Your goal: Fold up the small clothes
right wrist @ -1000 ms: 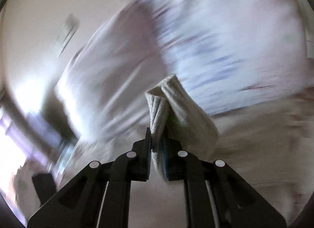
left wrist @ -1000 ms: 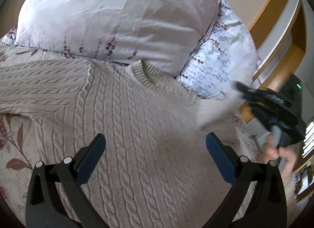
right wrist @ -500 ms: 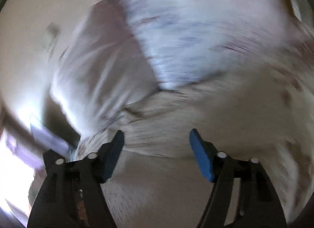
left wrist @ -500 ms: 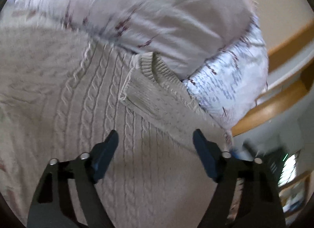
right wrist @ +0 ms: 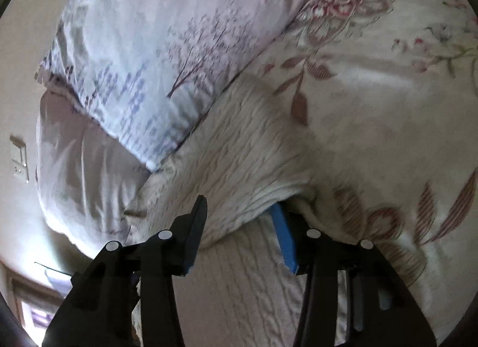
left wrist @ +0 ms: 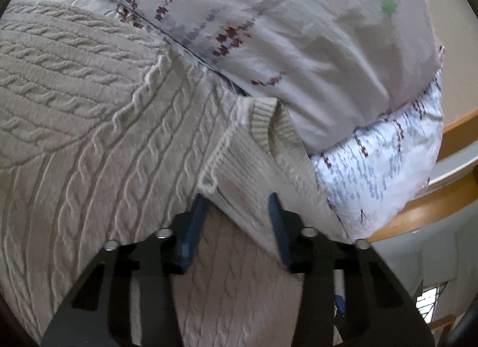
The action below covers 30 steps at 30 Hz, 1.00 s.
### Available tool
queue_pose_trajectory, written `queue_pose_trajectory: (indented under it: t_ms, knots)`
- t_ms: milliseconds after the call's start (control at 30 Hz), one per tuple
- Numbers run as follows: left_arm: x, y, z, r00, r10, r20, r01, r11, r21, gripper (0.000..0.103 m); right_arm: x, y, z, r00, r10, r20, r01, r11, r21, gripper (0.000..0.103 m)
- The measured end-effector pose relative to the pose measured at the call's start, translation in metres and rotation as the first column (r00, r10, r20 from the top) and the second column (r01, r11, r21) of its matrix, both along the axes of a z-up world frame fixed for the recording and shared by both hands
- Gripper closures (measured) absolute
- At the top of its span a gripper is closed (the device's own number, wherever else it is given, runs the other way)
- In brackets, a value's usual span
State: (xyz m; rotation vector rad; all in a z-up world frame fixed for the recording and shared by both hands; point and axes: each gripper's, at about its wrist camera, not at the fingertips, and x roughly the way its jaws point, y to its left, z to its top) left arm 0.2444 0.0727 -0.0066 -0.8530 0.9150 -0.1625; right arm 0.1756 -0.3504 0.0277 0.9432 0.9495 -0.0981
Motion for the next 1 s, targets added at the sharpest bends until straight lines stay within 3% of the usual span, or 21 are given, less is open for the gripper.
queue_pose_trajectory:
  t_ms: [67, 133, 400, 500, 600, 700, 767, 867, 933, 1000]
  knots:
    - [0.005, 0.004, -0.004, 1.000, 0.015, -0.007, -0.015, 1.000, -0.003, 0.091, 0.002, -0.002, -0.003, 1.000, -0.008, -0.005, 0.008, 1.000, -0.016, 0.077]
    - [0.008, 0.007, -0.007, 1.000, 0.014, -0.002, -0.014, 1.000, -0.020, 0.094, 0.001, -0.004, -0.002, 1.000, -0.006, 0.011, 0.006, 1.000, -0.017, 0.088]
    - [-0.023, 0.008, 0.017, 0.993, -0.049, 0.103, 0.046, 0.998, 0.031, 0.096, -0.020, -0.003, 0.026, 0.993, -0.001, 0.117, 0.011, 0.997, -0.081, 0.093]
    - [-0.028, 0.006, 0.013, 0.994, -0.064, 0.085, 0.056, 0.995, 0.087, 0.095, -0.022, -0.003, 0.017, 0.997, -0.013, 0.071, 0.021, 0.994, -0.111, 0.093]
    - [-0.022, 0.007, -0.003, 0.998, -0.053, 0.025, 0.050, 0.995, 0.083, 0.095, -0.021, -0.004, 0.002, 0.999, -0.032, 0.012, 0.033, 0.994, -0.104, 0.094]
    - [-0.022, 0.008, -0.006, 0.997, -0.067, 0.032, 0.064, 0.994, 0.089, 0.092, -0.022, -0.004, 0.002, 0.999, -0.032, 0.006, 0.033, 0.993, -0.116, 0.093]
    - [-0.028, 0.013, -0.001, 0.997, -0.073, 0.037, 0.070, 0.995, 0.064, 0.078, -0.025, -0.005, 0.006, 0.999, -0.032, 0.007, 0.032, 0.994, -0.100, 0.086]
    - [-0.047, 0.027, 0.013, 0.992, -0.102, 0.076, 0.098, 0.994, 0.055, 0.052, -0.032, -0.006, 0.015, 0.999, -0.023, 0.037, 0.026, 0.995, -0.093, 0.062]
    - [-0.064, 0.042, 0.023, 0.988, -0.111, 0.105, 0.103, 0.992, 0.072, 0.047, -0.039, -0.003, 0.025, 0.998, -0.003, 0.067, 0.011, 0.993, -0.118, 0.048]
    - [-0.080, 0.061, 0.030, 0.988, -0.098, 0.121, 0.087, 0.992, 0.090, 0.046, -0.043, 0.003, 0.031, 0.997, 0.017, 0.080, -0.006, 0.990, -0.142, 0.042]
